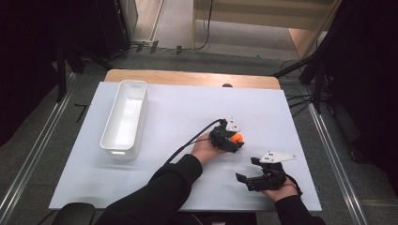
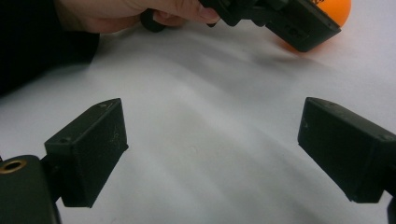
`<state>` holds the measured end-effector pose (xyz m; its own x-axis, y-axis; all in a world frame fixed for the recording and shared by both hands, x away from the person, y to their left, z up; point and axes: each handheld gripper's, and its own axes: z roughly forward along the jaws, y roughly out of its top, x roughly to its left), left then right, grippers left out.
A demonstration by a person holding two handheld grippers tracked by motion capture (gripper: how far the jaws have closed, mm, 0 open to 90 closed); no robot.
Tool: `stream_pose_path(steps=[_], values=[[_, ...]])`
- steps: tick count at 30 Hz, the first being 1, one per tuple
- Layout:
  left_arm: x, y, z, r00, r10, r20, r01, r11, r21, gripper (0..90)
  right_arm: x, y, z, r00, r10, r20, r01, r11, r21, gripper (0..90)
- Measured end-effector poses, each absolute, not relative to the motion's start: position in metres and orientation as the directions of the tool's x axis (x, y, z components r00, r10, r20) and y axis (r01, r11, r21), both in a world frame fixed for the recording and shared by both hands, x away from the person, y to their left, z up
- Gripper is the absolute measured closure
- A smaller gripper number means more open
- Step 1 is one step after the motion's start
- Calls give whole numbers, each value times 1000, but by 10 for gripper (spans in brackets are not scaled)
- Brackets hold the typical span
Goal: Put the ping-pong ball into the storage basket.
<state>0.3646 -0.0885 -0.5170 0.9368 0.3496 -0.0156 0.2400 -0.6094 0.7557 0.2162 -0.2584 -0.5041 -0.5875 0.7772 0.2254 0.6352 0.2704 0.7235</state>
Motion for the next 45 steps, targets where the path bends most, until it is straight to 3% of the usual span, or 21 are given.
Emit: stream_pose_path(steps=[9, 45], values=[[365, -89, -517, 935, 353, -21, 246, -606, 756, 507, 216, -259, -504, -588, 777, 225, 635, 270, 723, 67], [368, -80, -511, 934, 357, -33, 261, -613, 745, 507, 216, -258, -504, -595, 772, 223, 632, 278, 723, 68]])
